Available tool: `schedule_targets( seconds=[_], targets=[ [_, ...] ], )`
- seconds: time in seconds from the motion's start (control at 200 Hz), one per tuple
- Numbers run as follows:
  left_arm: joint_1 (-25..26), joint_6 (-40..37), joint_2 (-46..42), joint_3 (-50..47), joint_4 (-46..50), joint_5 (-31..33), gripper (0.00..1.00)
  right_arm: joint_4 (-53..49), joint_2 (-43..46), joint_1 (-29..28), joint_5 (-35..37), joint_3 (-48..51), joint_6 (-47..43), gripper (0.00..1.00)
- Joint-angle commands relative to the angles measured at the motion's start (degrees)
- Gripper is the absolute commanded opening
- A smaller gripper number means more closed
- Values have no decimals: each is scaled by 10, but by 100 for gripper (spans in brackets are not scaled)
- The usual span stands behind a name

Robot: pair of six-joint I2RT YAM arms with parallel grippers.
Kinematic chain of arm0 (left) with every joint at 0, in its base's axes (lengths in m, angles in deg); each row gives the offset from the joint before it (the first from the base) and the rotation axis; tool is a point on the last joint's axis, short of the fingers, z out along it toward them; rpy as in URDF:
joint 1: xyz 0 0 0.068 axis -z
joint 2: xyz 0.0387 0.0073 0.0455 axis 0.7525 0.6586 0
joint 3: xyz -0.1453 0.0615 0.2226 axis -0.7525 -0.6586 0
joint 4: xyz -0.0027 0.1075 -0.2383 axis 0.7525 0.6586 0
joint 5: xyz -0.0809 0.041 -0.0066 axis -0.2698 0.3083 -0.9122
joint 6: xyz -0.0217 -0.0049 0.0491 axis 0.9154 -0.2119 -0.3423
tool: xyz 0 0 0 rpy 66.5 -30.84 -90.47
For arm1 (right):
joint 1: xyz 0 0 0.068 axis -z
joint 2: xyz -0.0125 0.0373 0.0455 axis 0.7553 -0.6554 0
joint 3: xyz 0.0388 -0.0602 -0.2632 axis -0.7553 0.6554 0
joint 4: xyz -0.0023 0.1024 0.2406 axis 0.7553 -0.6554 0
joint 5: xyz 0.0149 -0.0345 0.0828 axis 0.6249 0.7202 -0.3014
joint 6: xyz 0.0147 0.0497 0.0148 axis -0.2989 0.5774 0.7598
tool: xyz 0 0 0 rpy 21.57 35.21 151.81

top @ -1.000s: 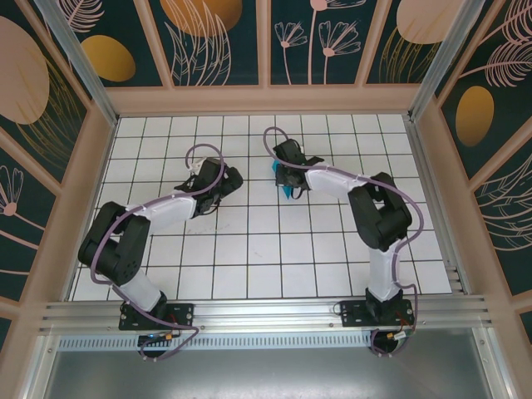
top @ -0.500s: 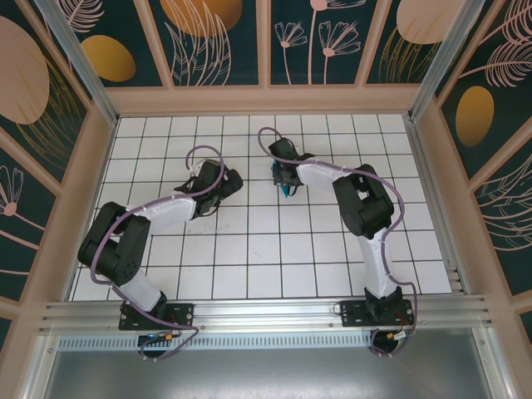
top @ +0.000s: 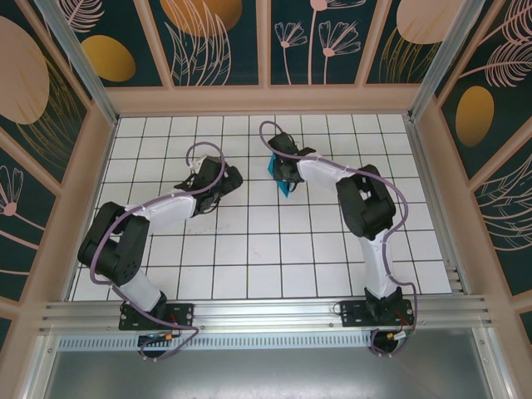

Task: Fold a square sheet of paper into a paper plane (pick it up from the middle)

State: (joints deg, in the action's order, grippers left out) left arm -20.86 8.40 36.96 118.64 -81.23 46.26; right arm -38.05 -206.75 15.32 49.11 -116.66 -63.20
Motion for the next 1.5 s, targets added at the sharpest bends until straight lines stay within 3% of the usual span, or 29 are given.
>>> schedule_targets(
  seconds=[0.0, 0.265, 0.365, 0.59, 0.696, 0.811, 0.906, 1.001, 1.131, 1.361, 1.496],
  targets=[
    [-8, -30, -24, 44, 22, 48, 99, -19, 93, 2, -1, -16, 5, 51],
    [-57, -124, -84, 57, 33, 109, 99, 61, 235, 36, 89, 72, -49, 77],
    [-78, -163, -143, 8, -5, 158, 99, 113, 290, 79, 119, 139, -69, 98],
    [-133, -240, -254, -135, -110, 282, 99, 252, 385, 191, 193, 326, -95, 99],
    [-166, -266, -272, -190, -164, 298, 98, 313, 403, 238, 194, 398, -100, 99],
    [-185, -331, -269, -263, -289, 273, 98, 352, 408, 297, 135, 456, -85, 99],
    [-191, -382, -263, -337, -421, 248, 99, 450, 423, 333, 108, 537, -96, 99],
    [-208, -413, -255, -367, -476, 199, 98, 570, 431, 334, 111, 616, -147, 99],
    [-235, -439, -224, -394, -566, 100, 99, 639, 411, 334, 92, 645, -187, 99],
    [-256, -479, -146, -413, -708, -21, 98, 817, 382, 337, -10, 707, -237, 99],
    [-264, -481, -114, -412, -729, -53, 99, 888, 353, 338, -63, 735, -257, 99]
  ],
)
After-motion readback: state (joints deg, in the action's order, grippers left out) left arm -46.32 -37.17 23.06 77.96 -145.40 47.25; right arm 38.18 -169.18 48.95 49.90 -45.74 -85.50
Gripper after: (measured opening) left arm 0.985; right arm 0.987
